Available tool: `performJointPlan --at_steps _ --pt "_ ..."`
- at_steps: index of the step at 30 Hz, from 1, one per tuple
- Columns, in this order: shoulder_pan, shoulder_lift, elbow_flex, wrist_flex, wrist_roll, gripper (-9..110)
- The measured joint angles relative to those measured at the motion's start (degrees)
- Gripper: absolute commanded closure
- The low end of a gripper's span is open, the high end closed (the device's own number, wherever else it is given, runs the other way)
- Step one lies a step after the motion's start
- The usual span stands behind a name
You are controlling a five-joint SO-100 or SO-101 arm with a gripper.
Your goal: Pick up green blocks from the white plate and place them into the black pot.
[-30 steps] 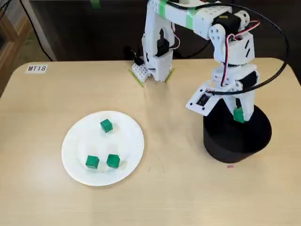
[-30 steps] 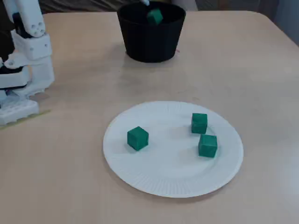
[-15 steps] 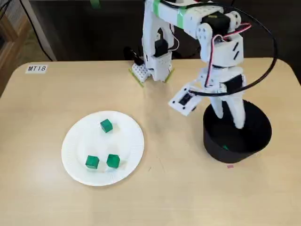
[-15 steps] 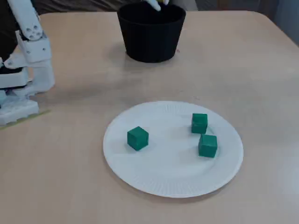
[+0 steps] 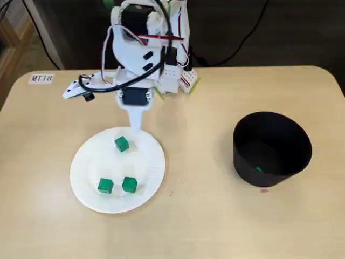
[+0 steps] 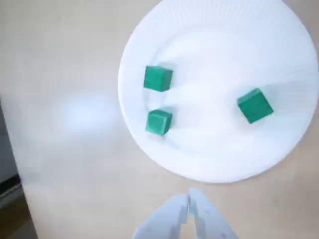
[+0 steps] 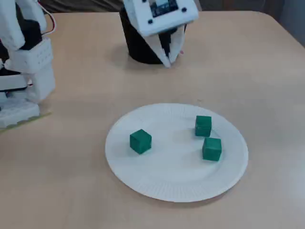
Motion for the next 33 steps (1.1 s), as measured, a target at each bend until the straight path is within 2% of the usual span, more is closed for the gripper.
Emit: performJointPlan --at_steps 10,15,18,33 --pt "2.72 -19.42 -13.18 3.34 -3.69 104" --pt "4.22 -21.8 -15.21 3.52 -2.9 85" --pt "5.36 -22.94 -15.38 3.87 -2.29 79" --pt "5.71 -31.46 -18.81 3.78 -2.64 69"
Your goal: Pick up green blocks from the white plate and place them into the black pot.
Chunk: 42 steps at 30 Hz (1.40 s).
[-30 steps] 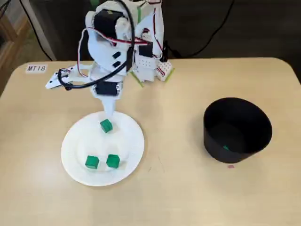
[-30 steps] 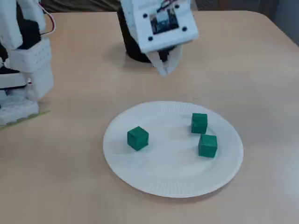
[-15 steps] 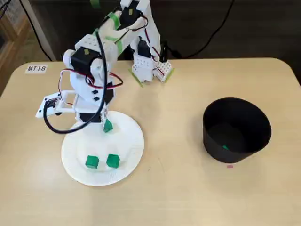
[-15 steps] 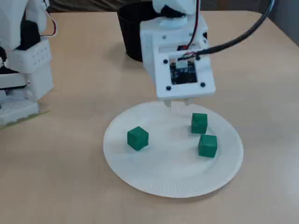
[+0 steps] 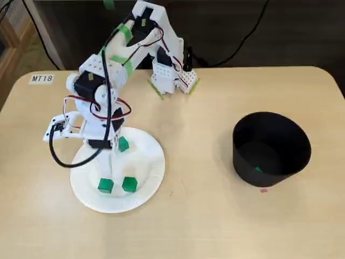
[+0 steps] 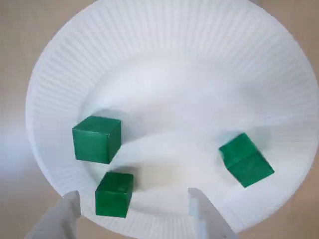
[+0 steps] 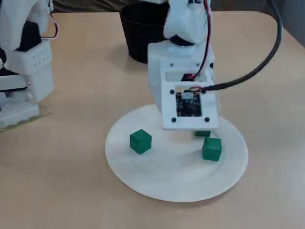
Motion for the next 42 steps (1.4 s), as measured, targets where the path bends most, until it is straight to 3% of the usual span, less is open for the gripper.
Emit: performJointPlan --at_steps 33,37,41,42 --pt "0.53 -20.3 -20.39 4.31 2.81 72" --pt "0.35 -23.2 -23.82 4.31 3.08 80" --pt "0.35 -25.05 -27.42 4.31 4.22 103" --pt "0.35 -25.49 -28.48 4.31 4.57 104"
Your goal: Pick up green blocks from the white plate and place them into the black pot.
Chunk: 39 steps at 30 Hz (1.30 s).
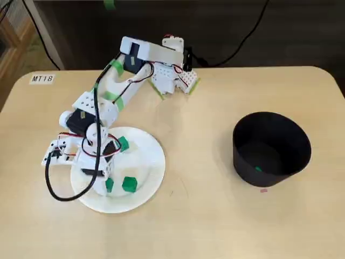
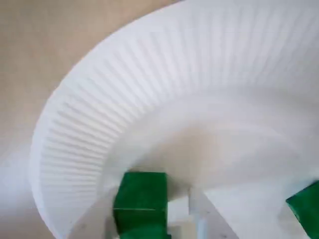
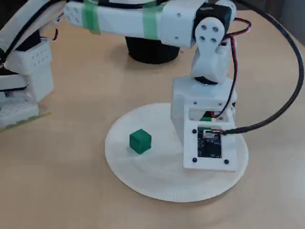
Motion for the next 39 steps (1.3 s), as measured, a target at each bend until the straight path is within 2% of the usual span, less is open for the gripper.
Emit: performJointPlan --at_steps 11,18,30,39 --pt "0.0 -0.09 -3.25 0.09 0.62 104" --pt "-3.34 14.15 -4.22 0.26 3.25 104" --pt "-27.33 39.9 -4.31 0.35 13.97 104" --pt "-47.37 54.32 18.98 0.35 18.37 104"
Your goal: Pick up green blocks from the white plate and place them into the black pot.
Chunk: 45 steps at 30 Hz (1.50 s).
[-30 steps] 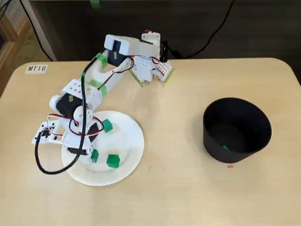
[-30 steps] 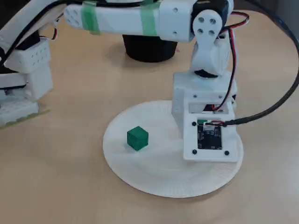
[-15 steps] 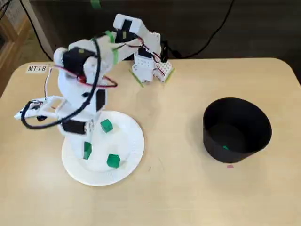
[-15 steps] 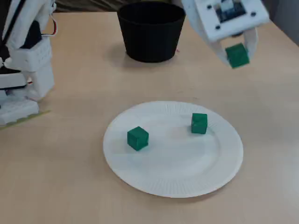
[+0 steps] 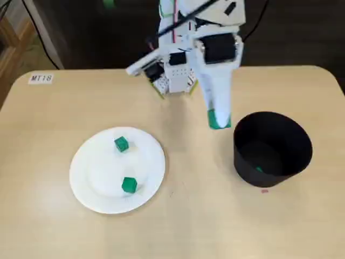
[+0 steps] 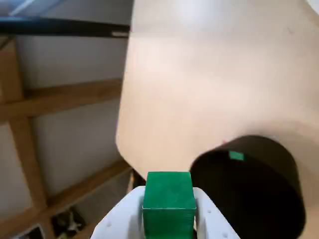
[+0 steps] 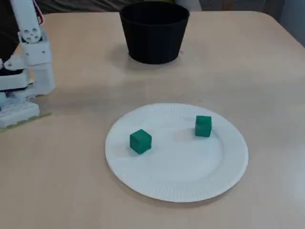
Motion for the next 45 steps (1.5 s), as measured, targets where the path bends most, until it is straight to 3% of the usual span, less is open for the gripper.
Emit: performJointPlan --at_steps 9,27,31,36,40,43,45 --pt "-16.35 -4.39 5.27 -1.14 3.08 104" --pt "-19.69 -16.96 5.45 -3.96 3.16 104" --pt "-18.81 -17.49 5.45 -3.87 3.69 94" --pt "-18.28 -17.58 5.45 -3.87 3.43 74" --pt "-18.28 -17.58 5.45 -3.87 2.02 67" --pt "-18.19 -17.58 5.45 -3.43 1.67 71" --pt "-17.58 -17.49 5.45 -2.99 1.67 90"
